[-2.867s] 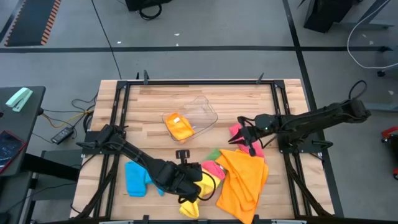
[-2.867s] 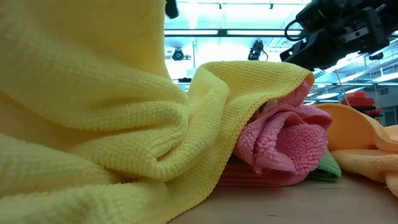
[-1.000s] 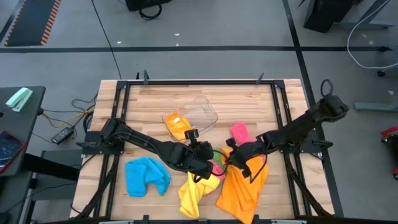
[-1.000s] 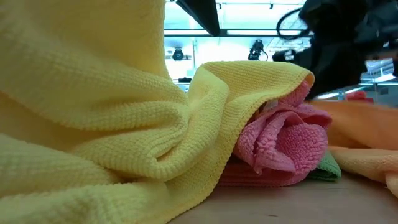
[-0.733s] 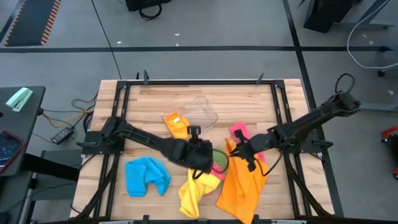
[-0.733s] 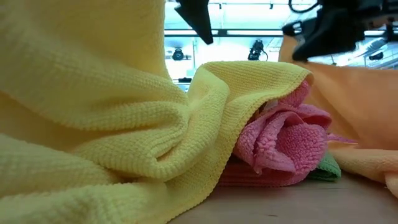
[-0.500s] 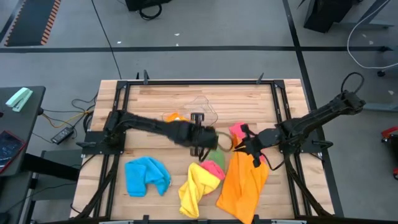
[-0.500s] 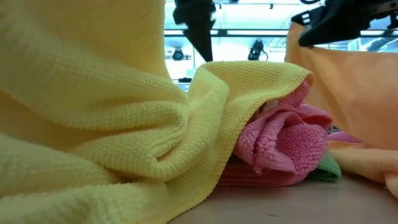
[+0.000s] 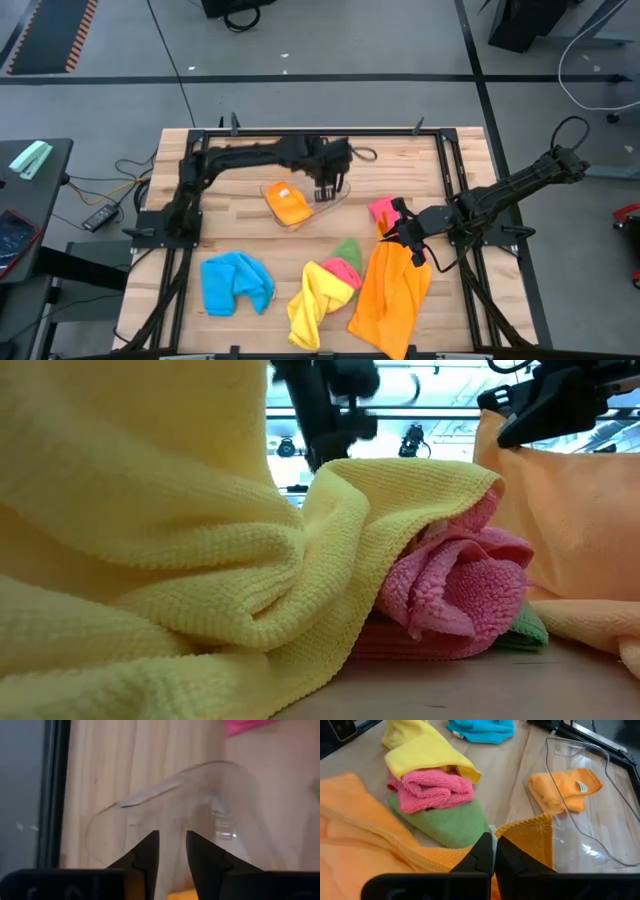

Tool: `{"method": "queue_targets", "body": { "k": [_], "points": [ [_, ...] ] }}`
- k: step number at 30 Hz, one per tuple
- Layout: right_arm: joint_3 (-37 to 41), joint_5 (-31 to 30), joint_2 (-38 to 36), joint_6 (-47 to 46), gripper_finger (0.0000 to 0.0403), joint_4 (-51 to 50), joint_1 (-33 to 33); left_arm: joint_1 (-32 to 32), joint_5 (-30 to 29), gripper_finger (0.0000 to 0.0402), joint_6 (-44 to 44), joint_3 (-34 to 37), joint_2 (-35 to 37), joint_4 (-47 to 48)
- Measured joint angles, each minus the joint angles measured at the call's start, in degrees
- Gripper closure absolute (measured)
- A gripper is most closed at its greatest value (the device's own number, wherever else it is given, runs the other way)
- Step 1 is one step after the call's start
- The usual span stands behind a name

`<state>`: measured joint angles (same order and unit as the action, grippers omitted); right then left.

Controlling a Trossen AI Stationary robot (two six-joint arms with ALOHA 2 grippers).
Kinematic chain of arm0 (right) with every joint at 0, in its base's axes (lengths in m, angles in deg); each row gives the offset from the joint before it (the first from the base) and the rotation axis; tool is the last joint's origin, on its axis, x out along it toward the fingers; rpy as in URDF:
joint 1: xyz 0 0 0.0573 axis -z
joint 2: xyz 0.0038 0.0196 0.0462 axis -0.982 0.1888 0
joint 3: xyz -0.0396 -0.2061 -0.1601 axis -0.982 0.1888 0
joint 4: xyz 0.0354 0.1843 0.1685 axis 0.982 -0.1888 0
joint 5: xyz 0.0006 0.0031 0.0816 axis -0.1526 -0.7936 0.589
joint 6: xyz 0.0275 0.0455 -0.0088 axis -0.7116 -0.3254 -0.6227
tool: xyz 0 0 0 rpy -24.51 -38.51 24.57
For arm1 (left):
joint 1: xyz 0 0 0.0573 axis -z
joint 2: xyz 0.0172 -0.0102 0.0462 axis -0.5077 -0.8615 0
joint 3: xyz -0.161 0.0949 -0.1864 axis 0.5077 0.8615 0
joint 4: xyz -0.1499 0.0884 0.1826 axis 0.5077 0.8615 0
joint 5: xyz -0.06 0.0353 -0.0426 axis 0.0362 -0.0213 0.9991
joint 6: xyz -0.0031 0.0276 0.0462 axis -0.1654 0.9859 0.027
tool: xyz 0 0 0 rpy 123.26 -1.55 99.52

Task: Fold microfiber towels
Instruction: Fold the orange microfiber towel

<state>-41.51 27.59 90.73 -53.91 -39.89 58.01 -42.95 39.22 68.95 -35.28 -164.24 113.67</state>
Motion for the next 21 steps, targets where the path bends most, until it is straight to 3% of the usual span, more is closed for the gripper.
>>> {"method": "queue_targets", "body": {
  "k": [9, 21],
  "points": [
    [0.02, -0.17, -0.04, -0.04, 0.0389, 0.00, 0.85, -5.14, 2.09, 0.0312, -0.70, 0.02, -6.26, 5.58],
    [0.02, -0.20, -0.04, -0.37, 0.0389, 0.00, 1.60, -7.36, -2.12, 0.0357, -5.65, 0.02, -7.53, 17.94]
  ]
}}
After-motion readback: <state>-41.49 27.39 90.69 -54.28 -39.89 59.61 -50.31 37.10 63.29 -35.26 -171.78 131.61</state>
